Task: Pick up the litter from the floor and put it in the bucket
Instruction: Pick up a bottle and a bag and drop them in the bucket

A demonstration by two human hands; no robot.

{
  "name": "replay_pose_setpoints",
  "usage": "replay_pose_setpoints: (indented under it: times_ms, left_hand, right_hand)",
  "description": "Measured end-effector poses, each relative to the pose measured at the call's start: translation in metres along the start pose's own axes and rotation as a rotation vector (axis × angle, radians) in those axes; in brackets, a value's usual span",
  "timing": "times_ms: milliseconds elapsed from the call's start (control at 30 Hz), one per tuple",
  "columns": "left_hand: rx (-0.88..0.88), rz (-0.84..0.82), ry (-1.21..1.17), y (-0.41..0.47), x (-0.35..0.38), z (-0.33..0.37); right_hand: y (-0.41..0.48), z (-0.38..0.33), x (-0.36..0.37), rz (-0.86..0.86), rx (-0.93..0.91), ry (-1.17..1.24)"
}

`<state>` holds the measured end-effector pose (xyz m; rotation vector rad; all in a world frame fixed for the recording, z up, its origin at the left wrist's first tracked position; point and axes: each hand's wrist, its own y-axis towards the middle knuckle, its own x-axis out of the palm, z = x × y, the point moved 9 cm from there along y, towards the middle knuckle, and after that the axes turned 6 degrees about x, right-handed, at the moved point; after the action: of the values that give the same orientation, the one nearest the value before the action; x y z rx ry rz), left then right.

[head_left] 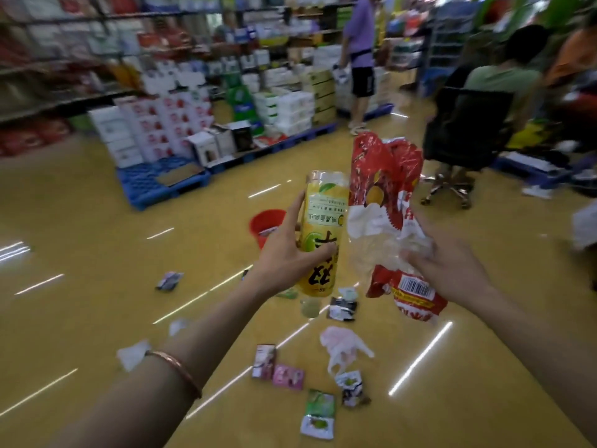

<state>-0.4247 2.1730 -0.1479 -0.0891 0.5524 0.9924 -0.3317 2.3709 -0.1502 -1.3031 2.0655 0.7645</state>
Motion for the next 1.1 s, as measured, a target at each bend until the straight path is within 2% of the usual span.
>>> replay_pose_setpoints:
  times_ms: [167,367,567,800,1100]
  left_hand:
    - [-0.085,0.173,0.082,-0.042,-0.085,-0.034]
    - [-0.145,0.289,0.071,-0.077,-0.171,-0.08]
    - [-0.167,0.405,0.103,-0.105,-0.286,-0.138]
    - [-0.165,0.438,0.123,-0.115,-0.396,-0.194]
    - [-0.166,0.403,0.097,-0.07,-0.44,-0.252]
  right_hand:
    - [0.016,-0.059,0.064,-0.124,-0.087,0.024]
    - [0.033,-0.132,0.151,-0.273,-0.174,0.021]
    - [0.056,-0.22,0.241,-0.298,-0.227,-0.005]
    - [0.09,-0.299,0.33,-0.316,-0.238,-0.03]
    - [0.143,-0.327,0.396,-0.391,-0.229,-0.133]
